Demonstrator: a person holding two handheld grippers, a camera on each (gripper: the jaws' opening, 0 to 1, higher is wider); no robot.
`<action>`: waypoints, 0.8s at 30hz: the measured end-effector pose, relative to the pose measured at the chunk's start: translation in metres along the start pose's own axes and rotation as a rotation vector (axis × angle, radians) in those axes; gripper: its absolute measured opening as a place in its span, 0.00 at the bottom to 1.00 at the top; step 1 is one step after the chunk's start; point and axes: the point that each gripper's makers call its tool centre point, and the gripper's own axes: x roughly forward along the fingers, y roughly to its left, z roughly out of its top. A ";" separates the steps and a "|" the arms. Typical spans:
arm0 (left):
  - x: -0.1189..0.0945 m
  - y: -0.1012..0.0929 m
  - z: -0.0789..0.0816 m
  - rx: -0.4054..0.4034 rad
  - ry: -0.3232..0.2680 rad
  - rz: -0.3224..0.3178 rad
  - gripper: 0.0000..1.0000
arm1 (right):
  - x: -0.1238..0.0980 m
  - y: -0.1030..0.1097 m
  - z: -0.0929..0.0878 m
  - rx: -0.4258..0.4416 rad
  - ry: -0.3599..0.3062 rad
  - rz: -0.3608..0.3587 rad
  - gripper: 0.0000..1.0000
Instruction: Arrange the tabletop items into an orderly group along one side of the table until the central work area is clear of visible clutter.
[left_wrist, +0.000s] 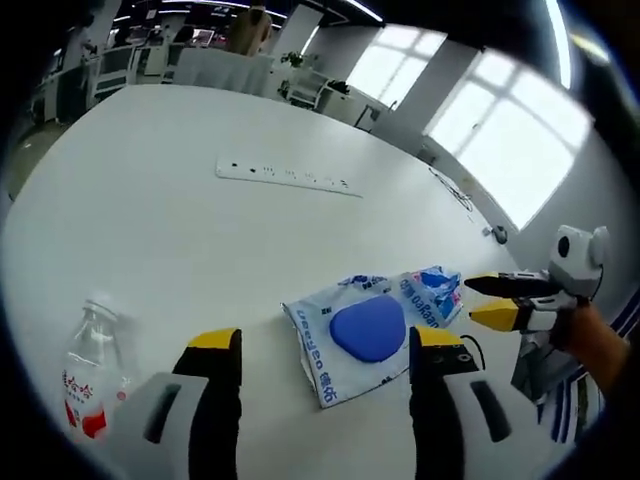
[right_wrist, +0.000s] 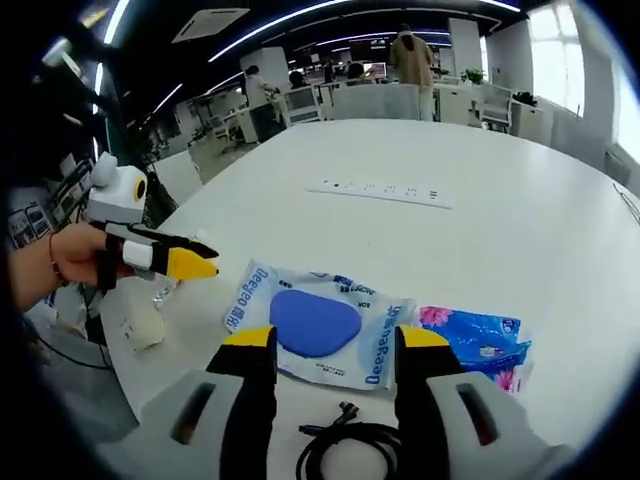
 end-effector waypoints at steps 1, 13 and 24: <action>-0.003 -0.001 0.001 0.001 -0.006 -0.001 0.71 | -0.001 0.001 0.001 -0.002 -0.004 0.001 0.47; -0.029 -0.003 0.014 0.024 -0.061 -0.002 0.77 | -0.011 0.021 0.015 -0.014 -0.039 0.052 0.51; -0.057 -0.003 0.016 0.049 -0.084 -0.006 0.83 | -0.019 0.042 0.029 -0.014 -0.068 0.097 0.52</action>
